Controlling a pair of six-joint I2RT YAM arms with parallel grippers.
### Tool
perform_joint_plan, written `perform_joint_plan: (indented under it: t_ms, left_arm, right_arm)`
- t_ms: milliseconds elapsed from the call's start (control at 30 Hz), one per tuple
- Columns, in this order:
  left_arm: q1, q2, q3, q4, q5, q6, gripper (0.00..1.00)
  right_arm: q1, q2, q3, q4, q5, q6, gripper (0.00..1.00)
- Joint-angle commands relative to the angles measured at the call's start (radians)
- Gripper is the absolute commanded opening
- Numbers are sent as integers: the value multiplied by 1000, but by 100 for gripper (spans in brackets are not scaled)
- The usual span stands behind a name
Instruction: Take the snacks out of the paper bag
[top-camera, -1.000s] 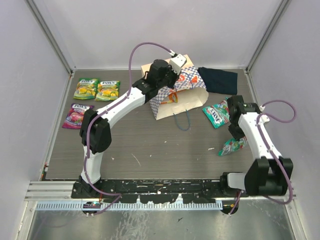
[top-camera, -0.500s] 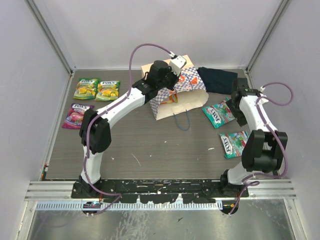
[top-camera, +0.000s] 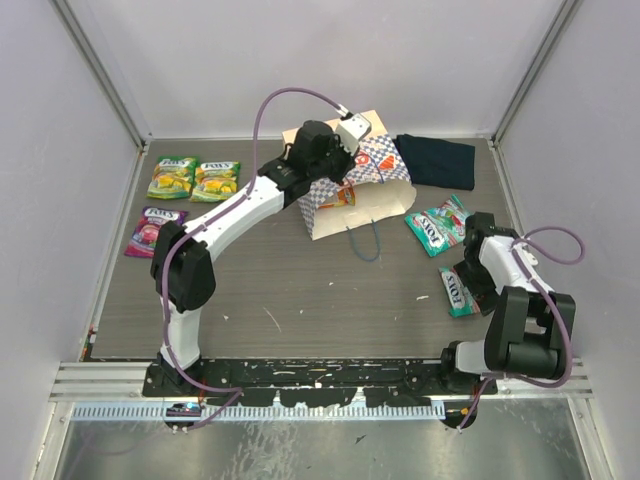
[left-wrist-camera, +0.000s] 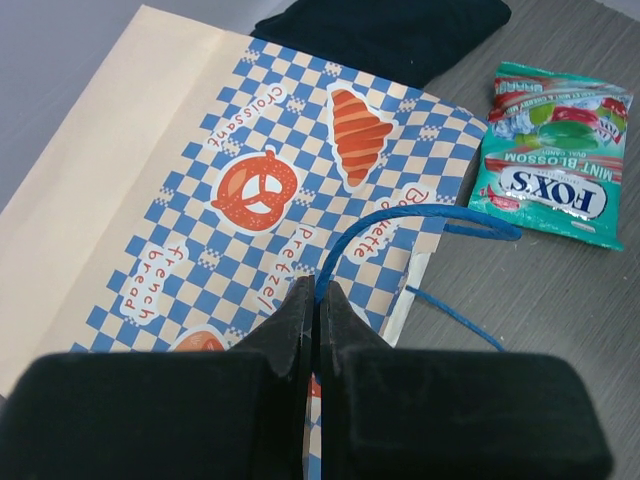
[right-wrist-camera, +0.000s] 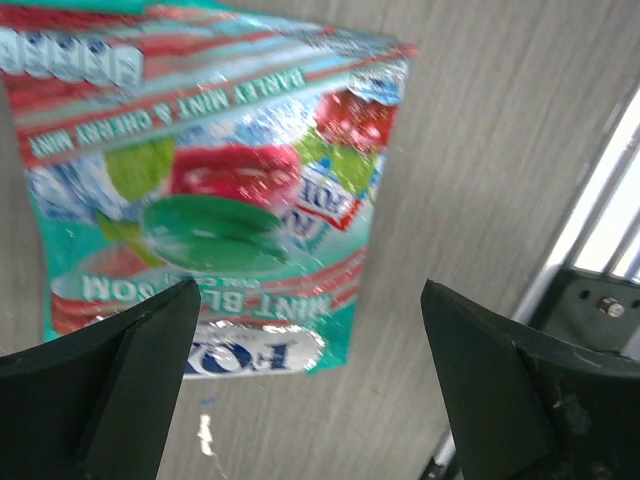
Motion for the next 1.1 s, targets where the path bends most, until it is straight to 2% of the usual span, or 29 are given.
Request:
perform_joint_plan:
  t_ms: [0,433,700,933,1067]
  left_arm:
    - [7,-63,-10,-16,17,22,0]
    - [6,-37,38,-87,16,67,0]
    - [6,-31,66,-120,-7,94,0]
    - [7,-30,88,-155,-8,107,0]
    - [7,-32,101,-171,-15,115,0]
  right_arm:
    - [-22,60,52,174,8,-4,98]
    - [-16,187,4,351,-144,43,95]
    - [52,185,4,388,-123,18,95]
    - [66,326,179,388,-152,-139,96]
    - [85,329,219,401,-118,-172,97]
